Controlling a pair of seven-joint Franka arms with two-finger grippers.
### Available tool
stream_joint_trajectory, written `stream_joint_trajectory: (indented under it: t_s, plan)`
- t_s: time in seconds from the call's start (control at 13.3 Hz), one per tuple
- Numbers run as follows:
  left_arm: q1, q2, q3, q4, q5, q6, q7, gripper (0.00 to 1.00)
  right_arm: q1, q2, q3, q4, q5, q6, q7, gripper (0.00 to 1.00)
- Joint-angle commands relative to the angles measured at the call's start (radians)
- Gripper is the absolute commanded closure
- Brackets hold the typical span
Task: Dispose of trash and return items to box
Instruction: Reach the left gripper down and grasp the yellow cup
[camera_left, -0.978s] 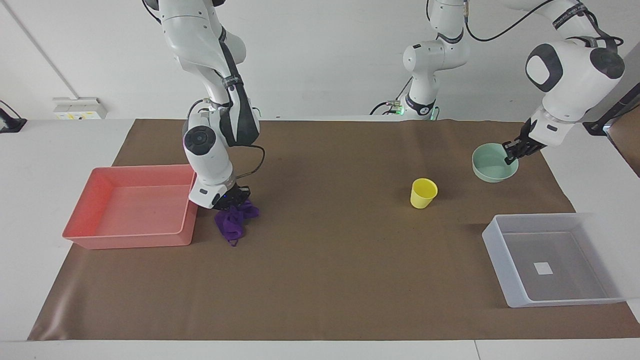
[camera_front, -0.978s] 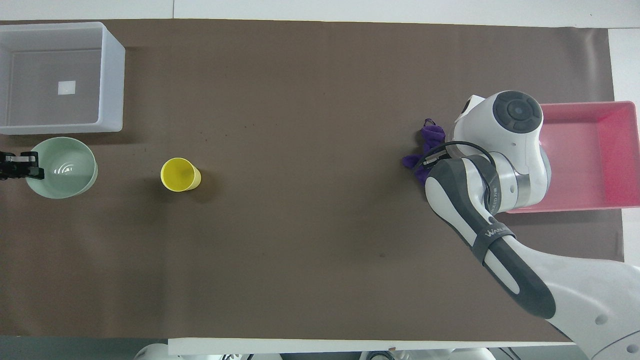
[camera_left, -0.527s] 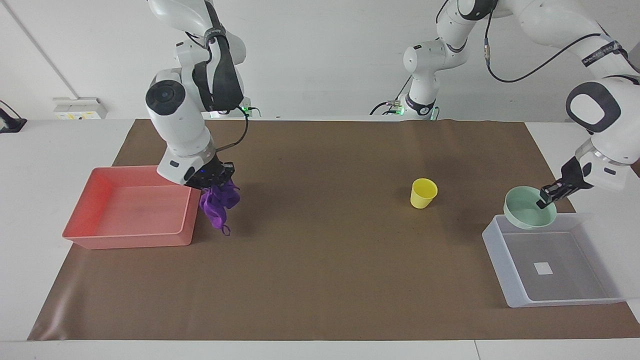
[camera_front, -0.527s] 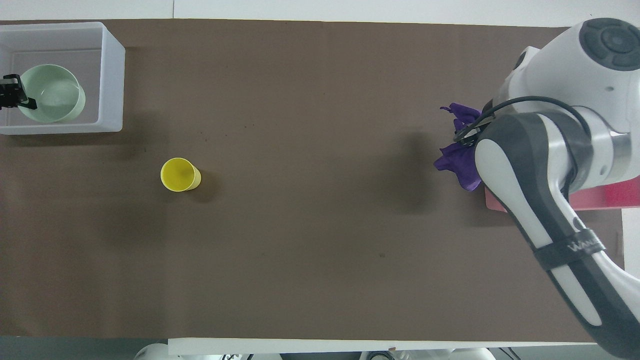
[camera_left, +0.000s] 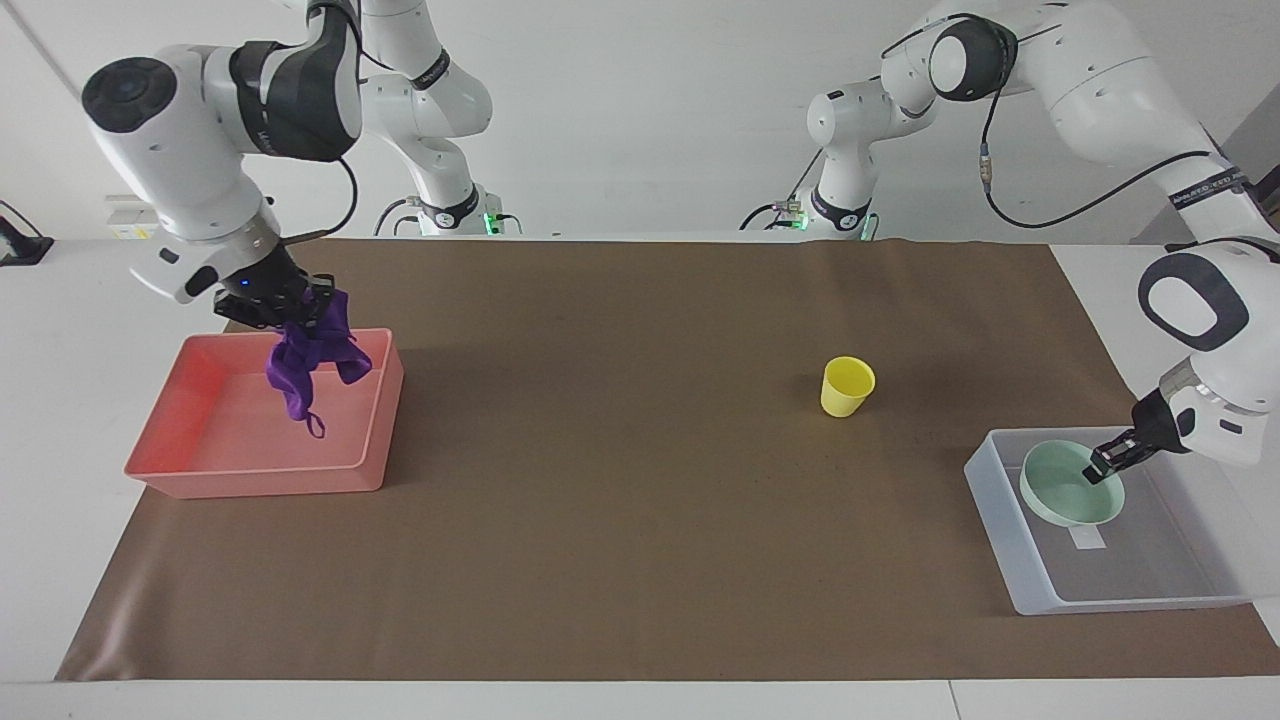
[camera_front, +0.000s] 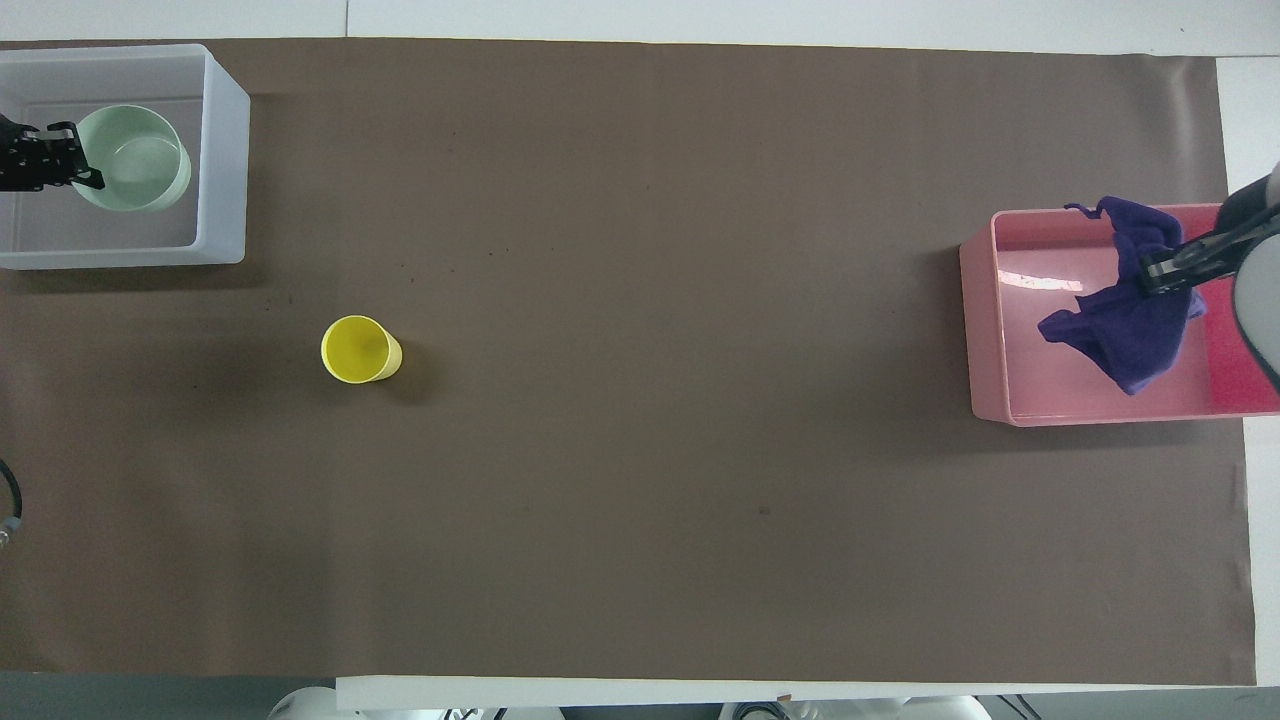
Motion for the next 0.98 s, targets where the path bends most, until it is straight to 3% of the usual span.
stream_joint_trajectory:
  t_s: [0.0, 0.23, 0.45, 0.53, 0.6, 0.68, 0.75, 0.83, 0.9]
  plan:
    - [0.013, 0.061, -0.002, 0.029, -0.013, 0.095, -0.006, 1.00, -0.107, -0.052, 0.010, -0.114, -0.005, 0.051, -0.078, 0.98]
    - [0.033, 0.124, -0.002, 0.033, -0.013, 0.171, -0.005, 1.00, -0.167, -0.118, 0.010, -0.290, -0.013, 0.204, -0.098, 0.98]
    - [0.042, 0.135, -0.002, 0.030, -0.001, 0.195, 0.004, 0.97, -0.202, -0.107, 0.010, -0.356, -0.014, 0.285, -0.120, 0.91]
    - [0.048, 0.135, -0.002, 0.030, -0.002, 0.202, 0.006, 0.46, -0.211, -0.109, 0.010, -0.385, -0.013, 0.316, -0.135, 0.89]
    - [0.030, 0.132, -0.002, 0.030, 0.004, 0.219, 0.006, 0.00, -0.213, -0.110, 0.010, -0.401, -0.014, 0.331, -0.149, 0.80]
    - [0.005, 0.118, 0.001, 0.015, 0.007, 0.244, 0.003, 0.00, -0.213, -0.110, 0.010, -0.402, -0.014, 0.332, -0.155, 0.67]
    - [-0.005, 0.086, 0.016, -0.012, 0.016, 0.251, 0.004, 0.00, -0.216, -0.110, 0.010, -0.401, -0.014, 0.326, -0.155, 0.46]
    - [-0.007, 0.048, 0.018, -0.049, 0.016, 0.239, -0.003, 0.00, -0.216, -0.107, 0.012, -0.392, -0.014, 0.321, -0.155, 0.16]
    - [-0.007, -0.057, 0.016, -0.107, 0.016, 0.213, -0.003, 0.00, -0.216, -0.105, 0.012, -0.378, -0.013, 0.315, -0.155, 0.05]
